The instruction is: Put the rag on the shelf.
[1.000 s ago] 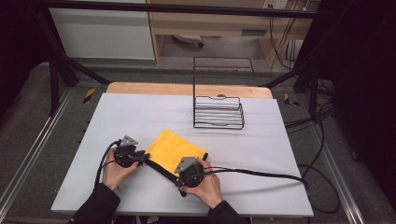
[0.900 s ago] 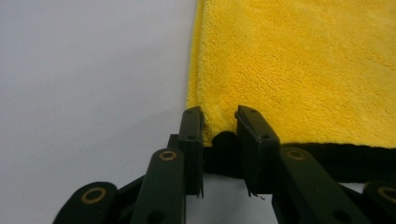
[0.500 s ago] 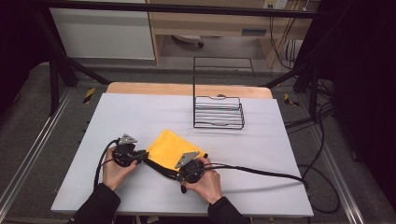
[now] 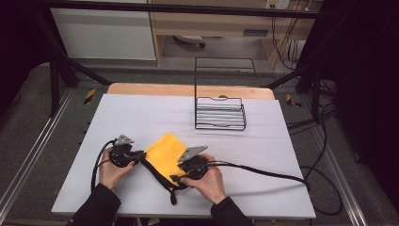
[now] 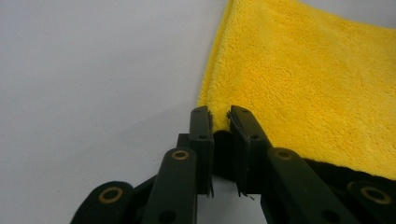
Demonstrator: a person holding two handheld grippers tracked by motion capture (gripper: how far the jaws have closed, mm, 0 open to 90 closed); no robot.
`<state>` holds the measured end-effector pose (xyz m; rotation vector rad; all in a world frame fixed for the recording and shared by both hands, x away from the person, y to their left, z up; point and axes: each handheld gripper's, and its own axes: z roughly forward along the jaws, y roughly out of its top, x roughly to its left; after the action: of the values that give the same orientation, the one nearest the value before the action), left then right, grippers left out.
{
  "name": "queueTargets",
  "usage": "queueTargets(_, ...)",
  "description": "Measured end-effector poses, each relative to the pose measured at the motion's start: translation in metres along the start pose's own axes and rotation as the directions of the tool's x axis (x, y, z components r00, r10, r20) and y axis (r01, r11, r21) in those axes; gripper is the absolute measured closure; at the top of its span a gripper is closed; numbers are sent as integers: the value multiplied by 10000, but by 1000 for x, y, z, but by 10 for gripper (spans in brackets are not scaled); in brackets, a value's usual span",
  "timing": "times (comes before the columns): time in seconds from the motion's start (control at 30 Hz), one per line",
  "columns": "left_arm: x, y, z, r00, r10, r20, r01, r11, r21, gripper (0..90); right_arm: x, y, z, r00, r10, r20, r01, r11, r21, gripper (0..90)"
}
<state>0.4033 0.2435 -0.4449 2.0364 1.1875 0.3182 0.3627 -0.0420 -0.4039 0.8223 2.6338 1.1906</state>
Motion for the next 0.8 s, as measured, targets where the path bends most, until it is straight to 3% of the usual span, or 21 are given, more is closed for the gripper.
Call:
queueTargets(0.1, 0, -1, 0, 9999, 101, -57, -101, 9999, -4, 768, -27, -3, -11, 9972, 260, 700, -252, 9996, -127, 415)
queueTargets(0.2, -1, -1, 1, 9998, 151, -95, -151, 9999, -2, 764, -52, -13, -10, 9944, 647, 832, -662, 9977, 149, 419)
queueTargets(0.3, -1, -1, 1, 9998, 160, -100, -161, 9999, -17, 763, -66, -24, -1, 9930, 854, 820, -895, 9948, 477, 456)
queueTargets(0.43, -1, -1, 1, 9999, 114, -35, -114, 9999, -36, 770, -71, -33, 7, 9907, 1244, 547, -1289, 9878, 875, 569)
queueTargets(0.57, 0, 0, 0, 10000, 20, 24, -20, 10000, -68, 777, -72, -37, 10, 9804, 1972, -18, -1964, 9770, 829, 729)
queueTargets(0.63, -1, 1, 0, 10000, 39, 21, -39, 10000, -77, 785, -71, -37, 9, 9773, 2117, -29, -2107, 9739, 841, 812)
queueTargets(0.8, -1, 6, 2, 9998, -64, 204, 70, 9995, -292, 799, -65, -35, -2, 9705, 2409, -48, -2396, 9672, 844, 839)
